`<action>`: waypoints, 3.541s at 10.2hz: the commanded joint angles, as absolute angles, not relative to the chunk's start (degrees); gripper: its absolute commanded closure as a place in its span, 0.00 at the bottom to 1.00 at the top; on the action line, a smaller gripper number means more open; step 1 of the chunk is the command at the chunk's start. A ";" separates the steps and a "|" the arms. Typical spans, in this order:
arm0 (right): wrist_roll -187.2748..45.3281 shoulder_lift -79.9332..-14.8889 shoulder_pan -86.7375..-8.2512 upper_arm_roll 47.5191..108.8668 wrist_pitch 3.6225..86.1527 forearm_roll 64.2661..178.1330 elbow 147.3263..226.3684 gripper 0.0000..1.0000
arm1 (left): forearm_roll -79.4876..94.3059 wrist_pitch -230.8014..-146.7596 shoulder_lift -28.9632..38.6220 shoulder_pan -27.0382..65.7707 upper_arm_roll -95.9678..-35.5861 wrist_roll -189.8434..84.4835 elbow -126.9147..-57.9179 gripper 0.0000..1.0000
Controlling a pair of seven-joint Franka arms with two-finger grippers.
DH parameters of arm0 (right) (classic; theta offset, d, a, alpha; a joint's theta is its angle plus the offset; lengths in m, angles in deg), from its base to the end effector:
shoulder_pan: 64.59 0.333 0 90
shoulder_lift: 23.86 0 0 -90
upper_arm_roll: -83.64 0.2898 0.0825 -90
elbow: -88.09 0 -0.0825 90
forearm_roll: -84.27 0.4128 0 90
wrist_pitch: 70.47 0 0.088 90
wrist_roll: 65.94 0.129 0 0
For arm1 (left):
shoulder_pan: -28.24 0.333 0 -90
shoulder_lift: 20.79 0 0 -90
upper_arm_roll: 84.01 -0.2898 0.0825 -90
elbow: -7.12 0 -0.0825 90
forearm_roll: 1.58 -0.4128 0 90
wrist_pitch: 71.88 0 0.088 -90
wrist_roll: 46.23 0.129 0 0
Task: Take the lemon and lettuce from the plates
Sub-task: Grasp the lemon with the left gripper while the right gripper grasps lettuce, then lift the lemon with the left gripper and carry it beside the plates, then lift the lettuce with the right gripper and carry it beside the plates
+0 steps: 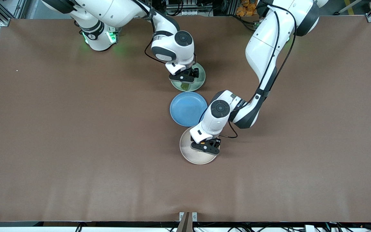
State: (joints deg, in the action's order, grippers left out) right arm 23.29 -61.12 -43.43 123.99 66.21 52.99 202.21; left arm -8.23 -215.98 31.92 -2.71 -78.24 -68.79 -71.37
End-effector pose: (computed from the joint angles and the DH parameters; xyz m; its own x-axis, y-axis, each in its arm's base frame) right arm 0.2817 0.5327 0.1305 0.9860 -0.1570 -0.0561 -0.1556 -0.9874 0.0288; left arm 0.6182 -0.4433 0.1295 0.9400 -0.2659 0.2138 -0.2882 -0.9542 0.0806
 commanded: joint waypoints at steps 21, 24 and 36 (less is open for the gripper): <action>-10.79 -41.55 -56.23 120.93 44.16 79.32 198.13 1.00 | -9.93 -189.01 8.81 27.26 -78.83 -60.20 -82.78 1.00; -25.91 -36.70 -60.19 113.99 38.53 82.51 197.95 1.00 | -9.76 -192.45 12.24 26.31 -78.83 -61.34 -82.79 1.00; -72.96 -39.49 -65.29 81.98 44.36 81.98 200.84 1.00 | -10.19 -207.14 23.68 26.57 -79.88 -61.26 -82.27 0.57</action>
